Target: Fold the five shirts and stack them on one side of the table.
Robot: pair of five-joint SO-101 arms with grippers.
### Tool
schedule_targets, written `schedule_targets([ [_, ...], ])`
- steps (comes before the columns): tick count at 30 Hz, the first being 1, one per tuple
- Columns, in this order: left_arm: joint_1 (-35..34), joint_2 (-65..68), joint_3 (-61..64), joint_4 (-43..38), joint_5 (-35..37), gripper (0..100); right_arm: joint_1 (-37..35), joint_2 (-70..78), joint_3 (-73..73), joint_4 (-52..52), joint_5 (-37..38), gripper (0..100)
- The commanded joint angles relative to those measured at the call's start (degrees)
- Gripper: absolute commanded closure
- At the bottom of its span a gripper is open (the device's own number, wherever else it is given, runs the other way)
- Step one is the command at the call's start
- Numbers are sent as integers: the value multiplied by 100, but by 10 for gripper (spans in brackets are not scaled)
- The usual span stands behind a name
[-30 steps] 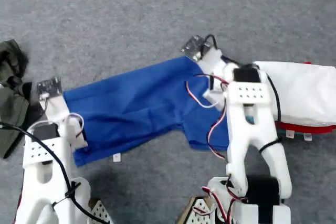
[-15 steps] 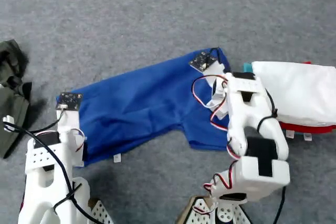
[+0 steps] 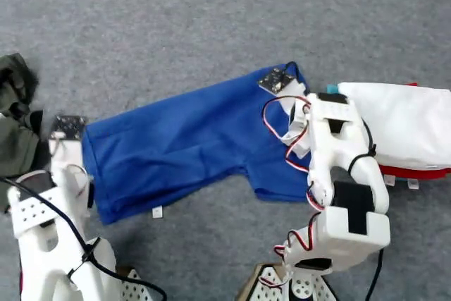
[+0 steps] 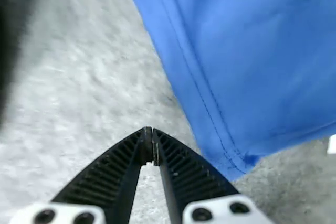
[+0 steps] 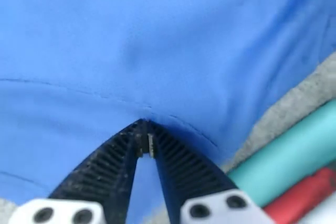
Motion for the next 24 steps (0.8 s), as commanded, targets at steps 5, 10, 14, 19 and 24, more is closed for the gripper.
schedule_targets([
  [5,1327,-31,-1301,589,1380,982,-145,-998,-892,1020,53,994],
  [10,2365,31,-448,-132,2136,982,-295,-927,-1218,1002,-97,994],
  [14,2681,558,352,-615,2136,982,-286,-92,-1587,879,-158,994],
  [19,2180,1279,360,-580,1415,982,-251,1376,-2492,888,-141,994],
  [24,1301,1578,273,-422,413,982,-57,2519,-3495,1143,-132,994],
])
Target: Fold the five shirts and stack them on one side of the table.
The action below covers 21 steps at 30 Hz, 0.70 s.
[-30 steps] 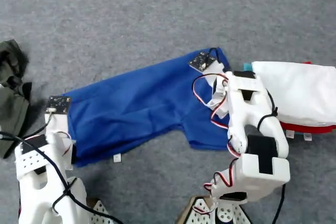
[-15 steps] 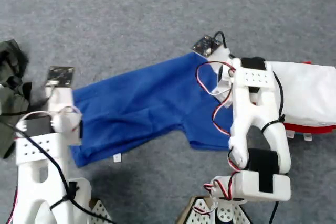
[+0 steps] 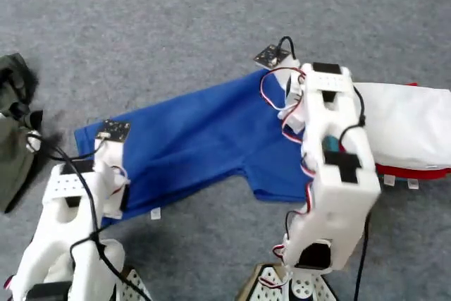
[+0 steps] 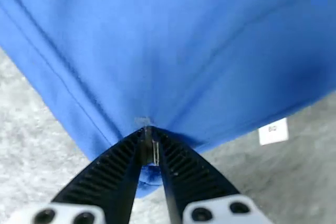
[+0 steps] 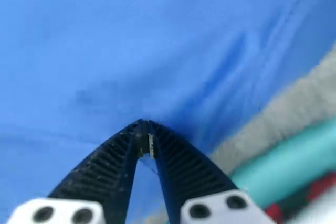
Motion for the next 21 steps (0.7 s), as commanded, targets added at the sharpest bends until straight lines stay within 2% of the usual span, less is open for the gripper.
schedule_targets([
  [1,-589,92,-105,185,-615,982,171,453,-910,369,-35,994],
  [5,-782,92,-105,299,-985,982,198,497,-1367,730,-26,994],
  [11,-782,92,-695,422,-844,982,57,-4,-1473,1090,44,994],
  [17,-800,84,-2374,1327,-360,982,-22,-927,-1446,2066,554,993],
  [21,-958,-303,-2541,1389,-360,982,-154,-1895,-884,2743,1125,993],
])
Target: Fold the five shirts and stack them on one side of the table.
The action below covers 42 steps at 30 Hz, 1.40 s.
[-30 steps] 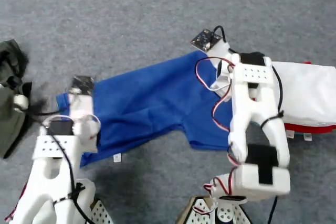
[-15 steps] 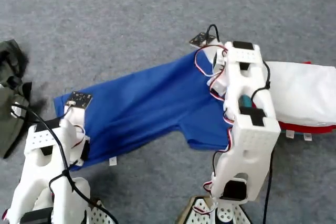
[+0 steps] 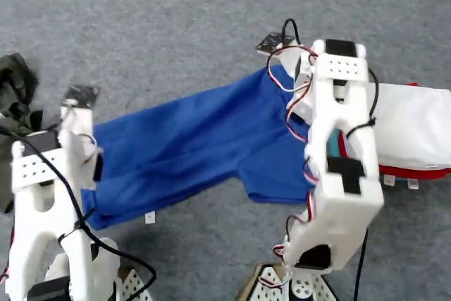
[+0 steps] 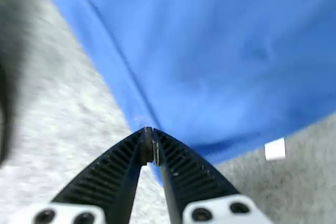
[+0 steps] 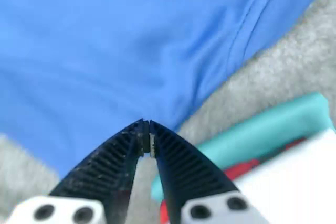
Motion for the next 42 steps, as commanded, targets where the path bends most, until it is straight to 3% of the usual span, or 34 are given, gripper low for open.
schedule_targets([
  [1,-141,-549,-149,70,44,982,-198,-1270,497,440,598,992],
  [7,-273,-2501,1407,44,26,982,-207,-3292,2686,457,2268,889],
  [14,-1213,-3899,2330,-70,44,982,-207,-4523,4585,431,3437,847],
  [21,-1749,-3213,2321,141,35,982,-356,-4189,5956,-527,3648,740],
  [28,-1741,-2316,1662,141,35,982,-418,-3776,6818,-2171,3648,738],
  [33,-1758,-1851,1310,176,26,982,-426,-3319,6826,-2699,3648,738],
  [37,-1785,-1771,1336,185,26,982,-435,-3125,6686,-2681,3648,747],
  [42,-1785,-1763,1292,185,26,982,-444,-3090,6677,-2708,3648,860],
])
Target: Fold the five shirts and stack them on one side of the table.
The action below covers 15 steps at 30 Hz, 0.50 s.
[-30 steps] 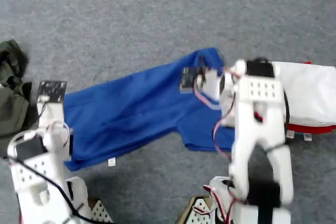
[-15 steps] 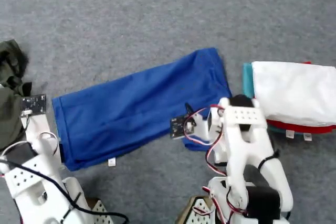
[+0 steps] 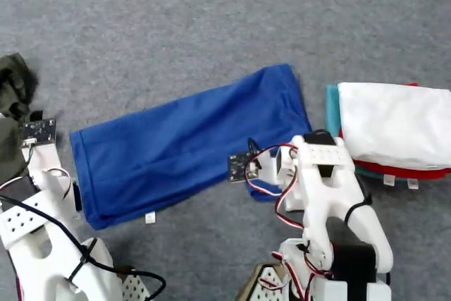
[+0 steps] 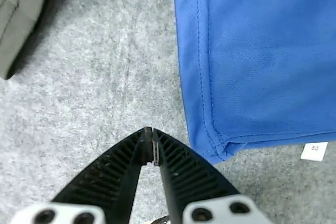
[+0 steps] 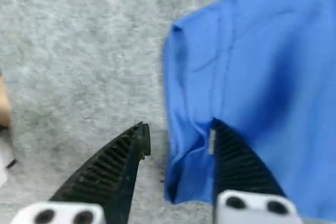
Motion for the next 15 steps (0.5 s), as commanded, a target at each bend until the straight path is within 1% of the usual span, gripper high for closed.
schedule_targets([
  [1,-62,22,-325,62,26,982,-75,286,22,-176,62,873],
  [5,-44,40,-325,62,26,982,-75,286,22,-193,62,899],
  [9,-26,66,-325,53,26,982,-57,286,-119,-299,62,998],
  [15,-114,31,-325,62,-369,982,-48,286,-470,-193,62,994],
])
